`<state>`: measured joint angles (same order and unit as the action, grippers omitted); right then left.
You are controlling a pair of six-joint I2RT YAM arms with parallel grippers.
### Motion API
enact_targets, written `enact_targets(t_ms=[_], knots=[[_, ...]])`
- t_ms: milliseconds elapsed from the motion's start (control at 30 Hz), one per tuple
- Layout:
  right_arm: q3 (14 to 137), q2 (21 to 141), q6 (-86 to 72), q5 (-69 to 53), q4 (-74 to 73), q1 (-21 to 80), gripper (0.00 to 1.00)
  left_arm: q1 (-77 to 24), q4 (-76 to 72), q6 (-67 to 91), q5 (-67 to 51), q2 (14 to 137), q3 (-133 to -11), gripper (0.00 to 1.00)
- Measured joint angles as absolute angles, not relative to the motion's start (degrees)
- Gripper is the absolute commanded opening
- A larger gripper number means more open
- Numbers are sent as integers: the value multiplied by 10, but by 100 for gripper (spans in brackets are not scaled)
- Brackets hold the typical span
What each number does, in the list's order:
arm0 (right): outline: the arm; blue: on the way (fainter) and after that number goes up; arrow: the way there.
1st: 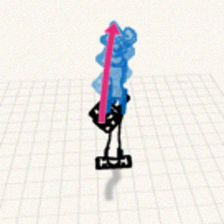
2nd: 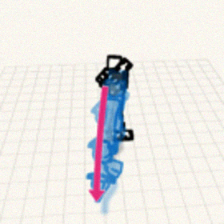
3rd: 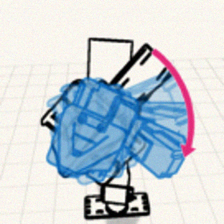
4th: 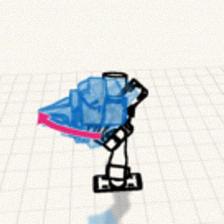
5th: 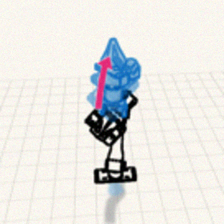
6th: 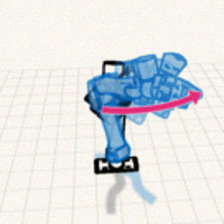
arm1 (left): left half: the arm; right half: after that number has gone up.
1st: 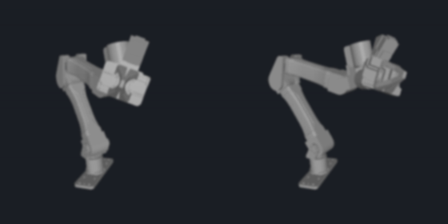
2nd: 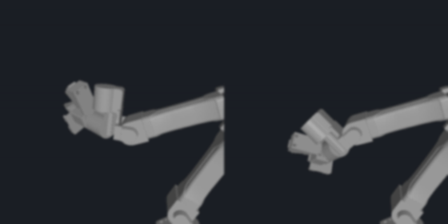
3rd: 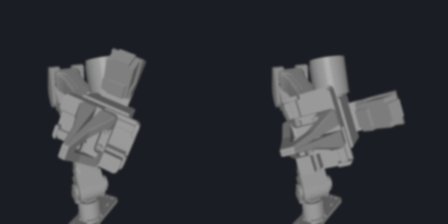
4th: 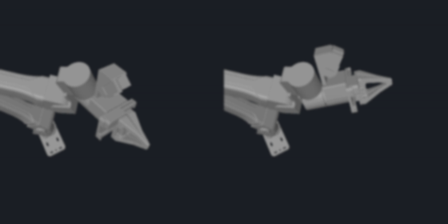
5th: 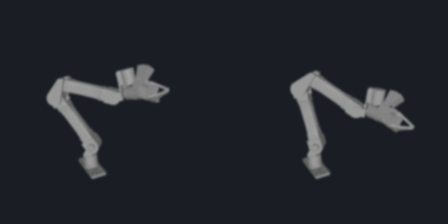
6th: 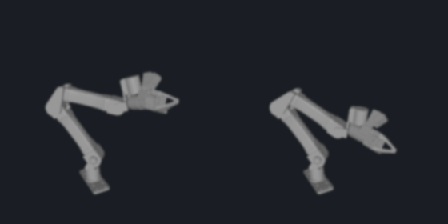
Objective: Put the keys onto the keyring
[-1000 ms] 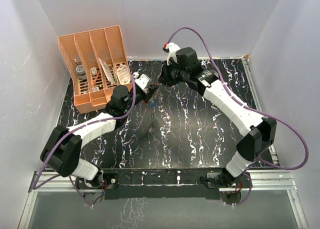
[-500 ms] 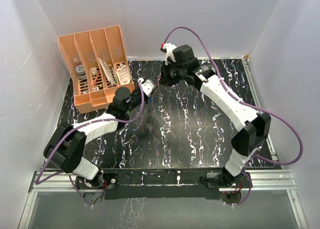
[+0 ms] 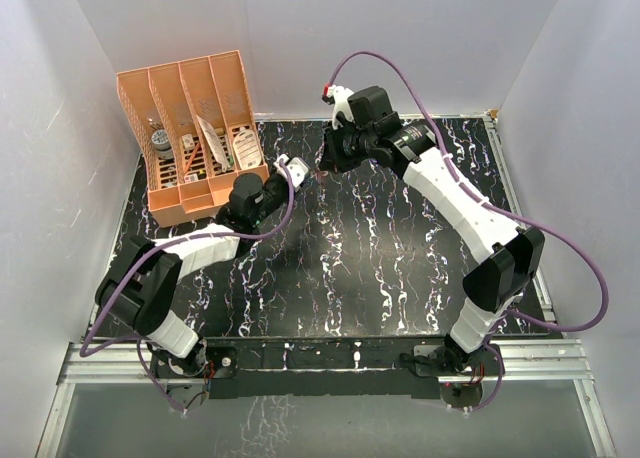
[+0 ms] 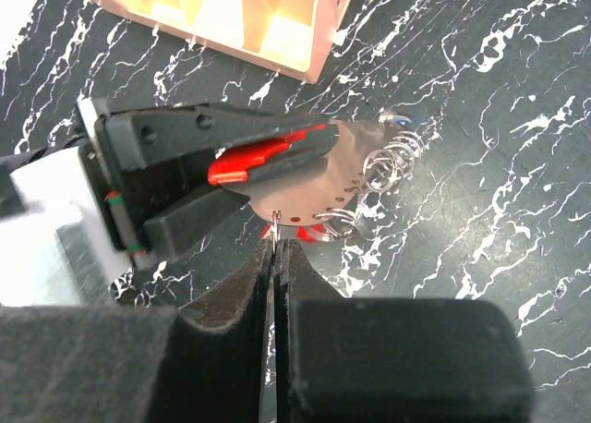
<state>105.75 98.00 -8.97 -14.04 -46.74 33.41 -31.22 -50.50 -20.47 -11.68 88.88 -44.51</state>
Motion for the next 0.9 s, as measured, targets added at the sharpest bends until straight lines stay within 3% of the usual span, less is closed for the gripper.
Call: enact_targets(t_ms=[233,400,900], knots=[[1061,980,-90,-150,-479,333,0,-307,-503,-198,-101,899,-445,23],[1061,981,-90,-154,-478,333,0,-307,-512,-186,-105,896,-438,0],[1084,1006,-77,-162,-480,334,0,-313,-500,-194,-88,891,-432,0]])
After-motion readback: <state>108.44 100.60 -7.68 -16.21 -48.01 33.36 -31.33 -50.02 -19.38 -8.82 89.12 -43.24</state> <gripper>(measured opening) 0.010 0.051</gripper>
